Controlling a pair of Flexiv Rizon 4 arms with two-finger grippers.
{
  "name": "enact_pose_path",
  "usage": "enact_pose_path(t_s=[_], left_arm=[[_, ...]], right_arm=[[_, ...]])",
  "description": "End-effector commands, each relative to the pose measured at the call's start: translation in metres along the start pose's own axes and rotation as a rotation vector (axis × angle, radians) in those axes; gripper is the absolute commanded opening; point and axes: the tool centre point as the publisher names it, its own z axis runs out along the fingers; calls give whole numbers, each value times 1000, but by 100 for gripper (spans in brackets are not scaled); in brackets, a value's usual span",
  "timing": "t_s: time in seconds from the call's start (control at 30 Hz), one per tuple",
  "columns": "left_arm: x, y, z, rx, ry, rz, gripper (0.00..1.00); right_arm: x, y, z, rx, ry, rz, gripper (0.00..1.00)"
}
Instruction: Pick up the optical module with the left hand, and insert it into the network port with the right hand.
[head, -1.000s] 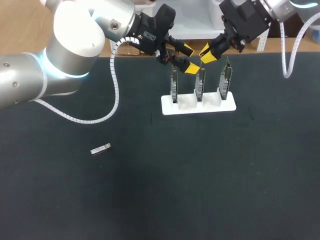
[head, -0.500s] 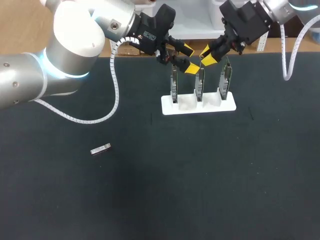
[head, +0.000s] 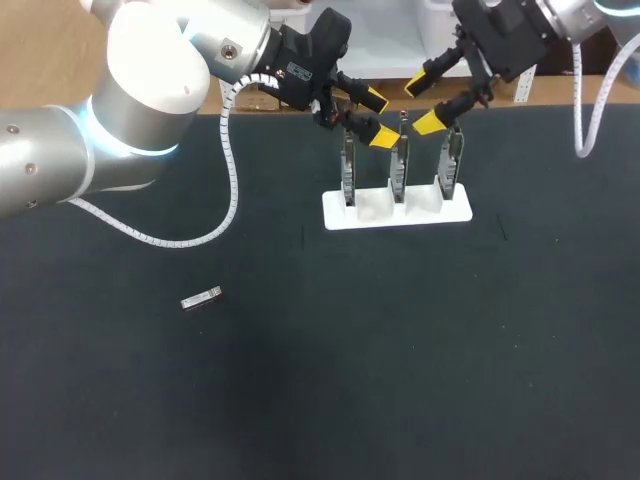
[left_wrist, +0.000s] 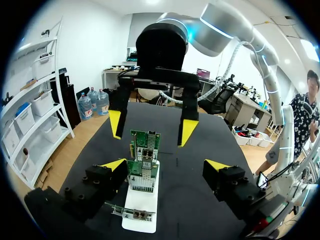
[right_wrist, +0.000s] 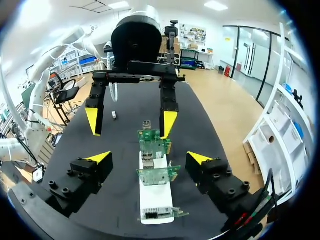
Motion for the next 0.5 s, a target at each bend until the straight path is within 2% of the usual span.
enact_pose_path(t_s=[0.03,0.3,0.33,0.4,0.43,0.5], left_arm=[[-1,2,1,3,6,-2,100],[-1,2,1,3,6,-2,100],[-1,2,1,3,6,-2,100],[-1,2,1,3,6,-2,100],[-1,2,1,3,6,-2,100],[-1,2,1,3,6,-2,100]], right_arm=[[4,6,-6,18,-3,0,100],[7,8,-10,23,-5,5,100],[7,8,-10,25,-5,3,94],[7,9,-11,28,-7,0,44],[8,9,-11,29,-7,-3,2],[8,10,-11,35,-8,-3,0]])
